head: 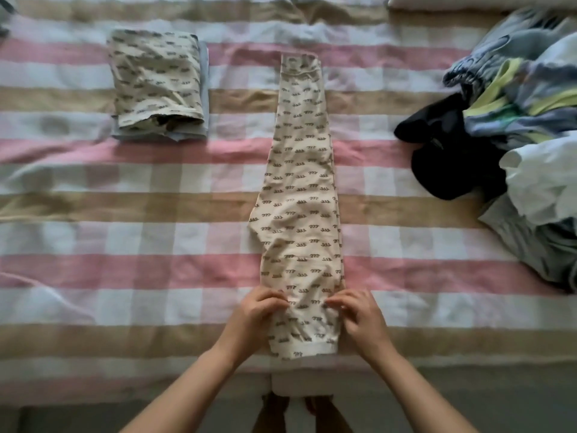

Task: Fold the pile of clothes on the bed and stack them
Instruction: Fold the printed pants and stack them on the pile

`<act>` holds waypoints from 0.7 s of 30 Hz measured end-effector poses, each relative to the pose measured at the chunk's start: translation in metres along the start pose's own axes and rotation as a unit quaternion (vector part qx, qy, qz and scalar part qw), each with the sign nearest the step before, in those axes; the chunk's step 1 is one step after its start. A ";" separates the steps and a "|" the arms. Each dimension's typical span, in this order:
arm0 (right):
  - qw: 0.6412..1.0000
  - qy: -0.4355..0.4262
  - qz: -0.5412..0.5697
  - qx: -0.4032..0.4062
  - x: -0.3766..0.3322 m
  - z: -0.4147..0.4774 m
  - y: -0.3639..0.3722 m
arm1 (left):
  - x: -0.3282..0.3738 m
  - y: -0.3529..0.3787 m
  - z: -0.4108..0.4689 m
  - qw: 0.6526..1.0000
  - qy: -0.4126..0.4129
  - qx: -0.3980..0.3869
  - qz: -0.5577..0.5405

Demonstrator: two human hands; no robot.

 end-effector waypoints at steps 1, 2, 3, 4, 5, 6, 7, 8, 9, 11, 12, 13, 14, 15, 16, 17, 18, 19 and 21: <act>1.000 0.000 -0.002 -0.005 0.003 -0.004 0.003 | -0.004 0.004 -0.005 1.000 -0.003 0.003 -0.001; 1.000 0.000 -0.002 -0.011 0.005 -0.007 0.005 | -0.006 0.007 -0.010 1.000 -0.005 0.003 -0.001; 1.000 -0.001 -0.003 -0.016 0.006 -0.008 0.007 | -0.008 0.009 -0.013 1.000 -0.006 0.004 0.003; 1.000 -0.006 -0.008 -0.024 0.007 -0.008 0.009 | -0.009 0.011 -0.014 1.000 -0.007 0.000 0.010; 0.999 -0.018 -0.018 -0.033 0.007 -0.008 0.010 | -0.010 0.012 -0.015 1.000 -0.007 -0.003 0.022; 0.998 -0.032 -0.031 -0.045 0.006 -0.008 0.012 | -0.010 0.012 -0.014 0.999 -0.006 -0.007 0.037; 0.996 -0.044 -0.045 -0.059 0.006 -0.009 0.014 | -0.010 0.011 -0.013 0.999 0.000 -0.010 0.051; 0.995 -0.049 -0.058 -0.069 0.006 -0.009 0.014 | -0.009 0.010 -0.011 0.998 0.004 -0.012 0.063; 0.994 -0.049 -0.068 -0.073 0.007 -0.008 0.013 | -0.008 0.009 -0.010 0.997 0.014 -0.011 0.071; 0.995 -0.046 -0.070 -0.056 0.009 -0.004 0.009 | -0.008 0.006 -0.006 0.998 0.016 0.002 0.063; 0.997 -0.038 -0.057 -0.044 0.009 0.000 0.006 | -0.010 0.003 -0.003 0.999 -0.007 0.014 0.038; 0.999 -0.026 -0.032 -0.031 0.009 0.005 0.003 | -0.014 0.000 0.000 0.998 -0.048 0.027 -0.008; 1.000 -0.012 0.000 -0.011 0.008 0.010 -0.002 | -0.020 -0.003 0.004 0.992 -0.103 0.039 -0.066; 0.999 0.001 0.036 0.014 0.006 0.016 -0.009 | -0.024 -0.006 0.009 0.981 -0.140 0.050 -0.122; 0.996 0.010 0.078 0.036 0.004 0.021 -0.016 | -0.025 -0.009 0.013 0.971 -0.164 0.059 -0.161; 0.991 0.016 0.124 0.051 0.001 0.026 -0.022 | -0.026 -0.011 0.018 0.962 -0.178 0.059 -0.200; 0.984 0.024 0.169 0.056 -0.002 0.031 -0.026 | -0.025 -0.011 0.022 0.950 -0.194 0.053 -0.240; 0.979 0.032 0.195 0.048 -0.003 0.034 -0.027 | -0.026 -0.009 0.024 0.938 -0.208 0.043 -0.275; 0.988 0.040 0.147 0.008 -0.005 0.041 -0.022 | -0.030 -0.006 0.027 0.940 -0.233 0.034 -0.247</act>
Point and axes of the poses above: each hand's wrist, its own z-axis towards the middle knuckle, its own y-axis out of the palm, x = y × z, the point moved 7 cm from there along z, towards the middle knuckle, and after that the axes turned 9 degrees about -y, right-handed, at the moved point
